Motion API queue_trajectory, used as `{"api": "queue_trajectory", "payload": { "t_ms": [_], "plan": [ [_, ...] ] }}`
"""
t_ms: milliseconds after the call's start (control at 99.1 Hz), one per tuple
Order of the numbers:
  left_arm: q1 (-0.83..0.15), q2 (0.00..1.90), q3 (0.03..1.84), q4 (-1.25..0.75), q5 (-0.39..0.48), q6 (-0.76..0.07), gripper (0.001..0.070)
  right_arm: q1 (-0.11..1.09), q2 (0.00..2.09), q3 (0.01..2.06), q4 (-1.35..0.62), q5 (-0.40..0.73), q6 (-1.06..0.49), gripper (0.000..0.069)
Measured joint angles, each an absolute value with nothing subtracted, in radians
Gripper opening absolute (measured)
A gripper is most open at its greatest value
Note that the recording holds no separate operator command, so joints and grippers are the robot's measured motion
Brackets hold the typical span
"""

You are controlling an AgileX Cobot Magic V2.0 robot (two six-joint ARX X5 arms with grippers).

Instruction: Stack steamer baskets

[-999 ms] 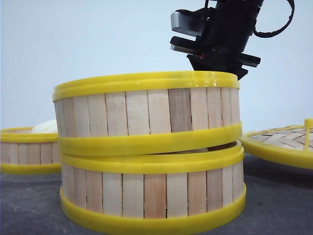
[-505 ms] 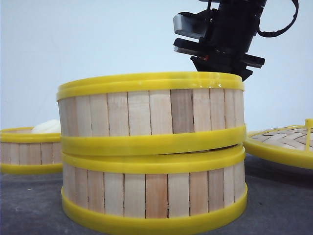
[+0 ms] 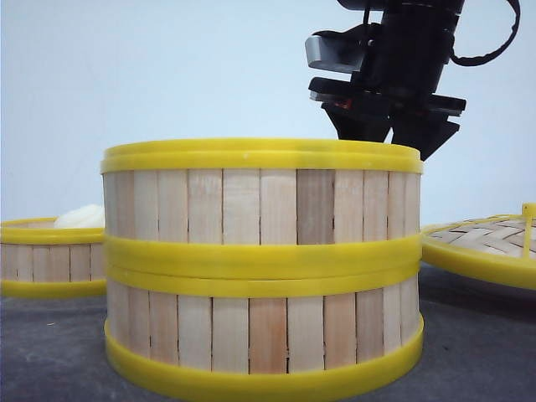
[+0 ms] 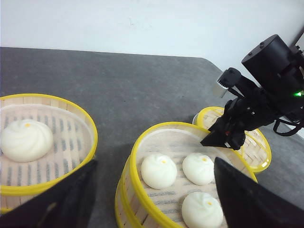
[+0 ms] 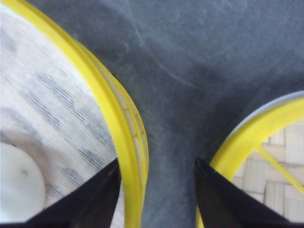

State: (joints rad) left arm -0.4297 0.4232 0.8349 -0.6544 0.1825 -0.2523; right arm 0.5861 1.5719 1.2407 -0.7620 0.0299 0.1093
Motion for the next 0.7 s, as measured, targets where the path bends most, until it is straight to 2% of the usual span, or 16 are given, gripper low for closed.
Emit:
{"api": "queue_trajectory", "payload": {
  "t_ms": [121, 242, 586, 697],
  "plan": [
    [-0.430, 0.423, 0.835, -0.655, 0.180, -0.252, 0.0468, 0.586, 1.548, 1.241, -0.744, 0.030, 0.109, 0.0299],
    [-0.430, 0.423, 0.835, -0.673, 0.147, -0.251, 0.0468, 0.590, 1.429, 1.241, -0.714, 0.030, 0.109, 0.0299],
    [-0.430, 0.467, 0.835, -0.684, -0.085, -0.228, 0.0467, 0.666, 1.052, 1.241, -0.732, 0.027, 0.110, 0.0299],
    [-0.429, 0.532, 0.835, -0.638, -0.149, -0.208, 0.0427, 0.713, 0.962, 1.241, -0.770, 0.026, 0.112, 0.0299]
  ]
}}
